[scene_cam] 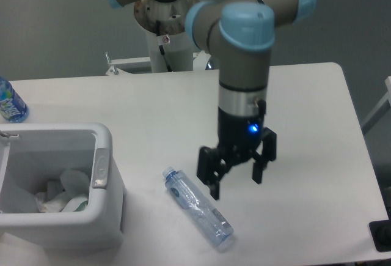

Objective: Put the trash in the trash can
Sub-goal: 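Move the open gripper down over the clear water bottle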

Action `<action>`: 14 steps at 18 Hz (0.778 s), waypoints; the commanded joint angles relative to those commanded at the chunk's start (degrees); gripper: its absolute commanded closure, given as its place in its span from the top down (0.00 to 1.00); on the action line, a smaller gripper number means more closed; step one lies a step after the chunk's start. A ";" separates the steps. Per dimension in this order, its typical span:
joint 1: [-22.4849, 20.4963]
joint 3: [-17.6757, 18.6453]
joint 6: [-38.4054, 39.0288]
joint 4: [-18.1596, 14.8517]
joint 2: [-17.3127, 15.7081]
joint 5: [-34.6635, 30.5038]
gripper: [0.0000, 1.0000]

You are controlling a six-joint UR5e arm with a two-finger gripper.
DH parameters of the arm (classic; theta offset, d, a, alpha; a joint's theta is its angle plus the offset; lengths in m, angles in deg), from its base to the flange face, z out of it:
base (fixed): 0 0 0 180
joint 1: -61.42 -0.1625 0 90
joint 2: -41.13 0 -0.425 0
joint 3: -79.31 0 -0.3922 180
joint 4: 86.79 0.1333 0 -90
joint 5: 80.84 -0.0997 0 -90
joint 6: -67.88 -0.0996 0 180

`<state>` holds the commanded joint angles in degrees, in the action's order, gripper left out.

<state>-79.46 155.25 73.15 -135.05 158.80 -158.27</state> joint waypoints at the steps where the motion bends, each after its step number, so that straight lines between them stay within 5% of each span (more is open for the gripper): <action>1: 0.00 -0.09 -0.09 0.53 1.58 0.00 1.00; 8: 0.26 -0.18 -0.26 2.73 9.50 -2.46 1.00; 14: 0.61 0.78 -0.53 2.47 11.88 -3.16 1.00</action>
<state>-78.85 156.04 72.63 -132.58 170.67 -161.44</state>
